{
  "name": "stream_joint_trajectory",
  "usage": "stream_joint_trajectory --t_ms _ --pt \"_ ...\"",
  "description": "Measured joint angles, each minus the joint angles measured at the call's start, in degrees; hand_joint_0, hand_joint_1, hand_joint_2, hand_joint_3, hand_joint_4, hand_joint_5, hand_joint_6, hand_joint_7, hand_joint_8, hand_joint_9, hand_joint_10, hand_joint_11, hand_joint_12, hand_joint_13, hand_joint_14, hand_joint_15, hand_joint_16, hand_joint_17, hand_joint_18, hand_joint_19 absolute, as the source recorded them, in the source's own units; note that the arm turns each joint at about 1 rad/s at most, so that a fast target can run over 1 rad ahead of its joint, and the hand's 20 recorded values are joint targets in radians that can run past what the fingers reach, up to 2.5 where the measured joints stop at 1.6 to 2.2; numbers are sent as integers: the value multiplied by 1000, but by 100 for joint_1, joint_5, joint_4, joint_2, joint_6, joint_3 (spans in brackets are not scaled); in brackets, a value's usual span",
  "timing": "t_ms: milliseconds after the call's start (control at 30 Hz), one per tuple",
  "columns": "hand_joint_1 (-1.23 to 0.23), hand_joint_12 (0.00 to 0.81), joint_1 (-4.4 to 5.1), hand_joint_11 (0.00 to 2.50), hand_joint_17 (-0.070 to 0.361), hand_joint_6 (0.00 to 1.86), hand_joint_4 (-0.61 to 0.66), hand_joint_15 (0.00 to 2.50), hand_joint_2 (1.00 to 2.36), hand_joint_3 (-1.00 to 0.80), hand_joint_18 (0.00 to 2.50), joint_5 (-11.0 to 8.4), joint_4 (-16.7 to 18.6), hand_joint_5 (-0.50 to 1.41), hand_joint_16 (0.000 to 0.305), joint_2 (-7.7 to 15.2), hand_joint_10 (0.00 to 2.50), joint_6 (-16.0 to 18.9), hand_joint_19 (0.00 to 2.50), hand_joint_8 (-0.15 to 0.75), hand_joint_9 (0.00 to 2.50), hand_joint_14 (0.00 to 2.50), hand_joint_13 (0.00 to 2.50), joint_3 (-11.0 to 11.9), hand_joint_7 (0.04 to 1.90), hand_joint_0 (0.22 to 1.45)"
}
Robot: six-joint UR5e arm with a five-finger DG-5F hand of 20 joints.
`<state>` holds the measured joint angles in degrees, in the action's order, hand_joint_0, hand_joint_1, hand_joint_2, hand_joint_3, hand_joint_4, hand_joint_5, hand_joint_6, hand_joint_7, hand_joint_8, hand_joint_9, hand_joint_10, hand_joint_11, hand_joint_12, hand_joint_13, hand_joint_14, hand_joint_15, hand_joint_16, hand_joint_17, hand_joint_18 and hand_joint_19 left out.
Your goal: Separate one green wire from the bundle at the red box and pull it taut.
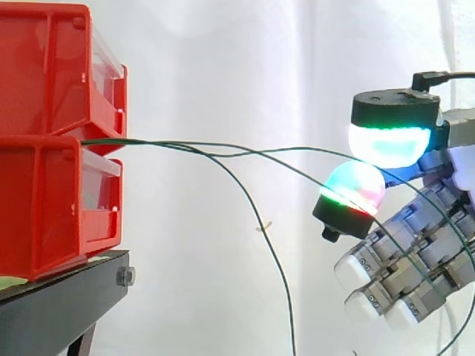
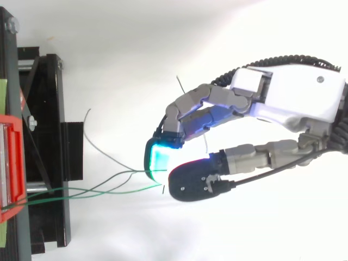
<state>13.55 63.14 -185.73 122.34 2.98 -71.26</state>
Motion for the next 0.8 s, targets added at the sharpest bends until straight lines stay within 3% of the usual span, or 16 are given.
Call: stream_joint_trajectory --t_ms 400,800 --pt "-773 362 11 265 127 853 -189 268 1012 -85 364 -81 263 -86 56 -29 9 -52 365 228 807 10 542 -87 939 572" --pt "-770 396 37 465 146 864 -124 369 1007 -19 509 -107 1583 -73 65 -13 15 -219 398 275 1081 13 707 -343 943 566"
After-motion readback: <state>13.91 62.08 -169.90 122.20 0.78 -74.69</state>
